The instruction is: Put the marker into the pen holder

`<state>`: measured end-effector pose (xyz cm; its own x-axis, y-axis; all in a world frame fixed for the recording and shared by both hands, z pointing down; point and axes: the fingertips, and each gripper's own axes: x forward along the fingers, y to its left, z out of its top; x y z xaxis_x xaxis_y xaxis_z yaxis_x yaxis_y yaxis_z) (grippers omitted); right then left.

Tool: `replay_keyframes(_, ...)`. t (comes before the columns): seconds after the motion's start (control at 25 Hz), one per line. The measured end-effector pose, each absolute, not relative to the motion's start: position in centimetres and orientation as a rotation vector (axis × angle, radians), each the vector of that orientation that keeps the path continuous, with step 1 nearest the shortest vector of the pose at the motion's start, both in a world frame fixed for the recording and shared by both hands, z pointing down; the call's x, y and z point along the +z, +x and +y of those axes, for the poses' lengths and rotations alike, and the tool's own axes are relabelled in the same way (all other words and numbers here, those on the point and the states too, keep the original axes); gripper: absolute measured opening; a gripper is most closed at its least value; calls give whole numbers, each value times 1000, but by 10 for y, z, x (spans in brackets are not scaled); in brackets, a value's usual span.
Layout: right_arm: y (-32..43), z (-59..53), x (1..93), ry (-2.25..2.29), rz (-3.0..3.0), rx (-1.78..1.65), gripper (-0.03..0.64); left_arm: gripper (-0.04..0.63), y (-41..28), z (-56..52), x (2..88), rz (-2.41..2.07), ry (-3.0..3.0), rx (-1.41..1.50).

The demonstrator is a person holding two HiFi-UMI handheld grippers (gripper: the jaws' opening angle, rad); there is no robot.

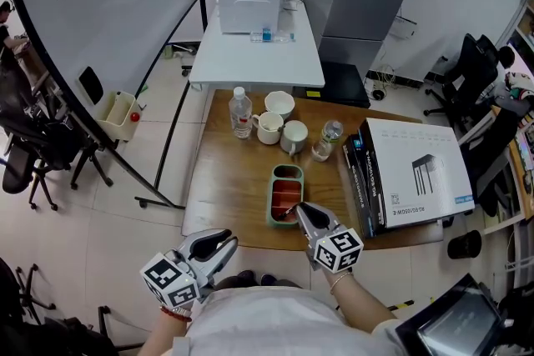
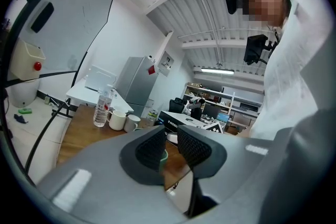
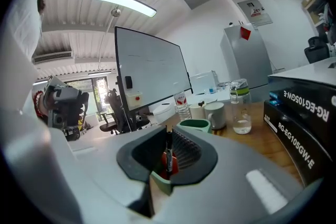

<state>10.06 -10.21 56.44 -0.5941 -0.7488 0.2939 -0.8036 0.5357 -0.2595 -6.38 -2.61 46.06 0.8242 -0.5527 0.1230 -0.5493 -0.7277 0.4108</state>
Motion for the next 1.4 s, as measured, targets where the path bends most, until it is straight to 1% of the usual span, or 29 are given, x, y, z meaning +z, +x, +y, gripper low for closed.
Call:
replay_keyframes(0.16,102,-98,570,1312,-2612,556,26,77,-62,-26,460,-812,2573,-15)
replay_keyframes(0.2,102,-97,571,1307,-2611,549,38,77,-61,-25,460,-807,2575,-19)
replay_keyframes(0.28,104,-95,571,1301,-2602,526,101,77,-60,-25,458,-800,2577,-25)
replay_keyframes(0.32,106,-95,571,1303,-2597,517,104,77,-60,-25,458,-797,2577,-25)
replay_keyframes(0.56,126,-95,567,1390,-2579,534,107,77,-58,-26,459,-791,2579,-22)
replay_keyframes(0.84,133,-92,553,1425,-2595,526,107,77,-57,-25,457,-790,2586,-30)
replay_keyframes(0.96,124,-88,528,1409,-2653,479,107,77,-53,-26,456,-756,2607,-16)
replay_keyframes(1.16,99,-74,467,1342,-2760,298,107,77,-40,-41,433,-685,2752,29)
replay_keyframes(1.4,78,-66,421,1268,-2802,134,106,77,0,-27,411,-593,2854,11)
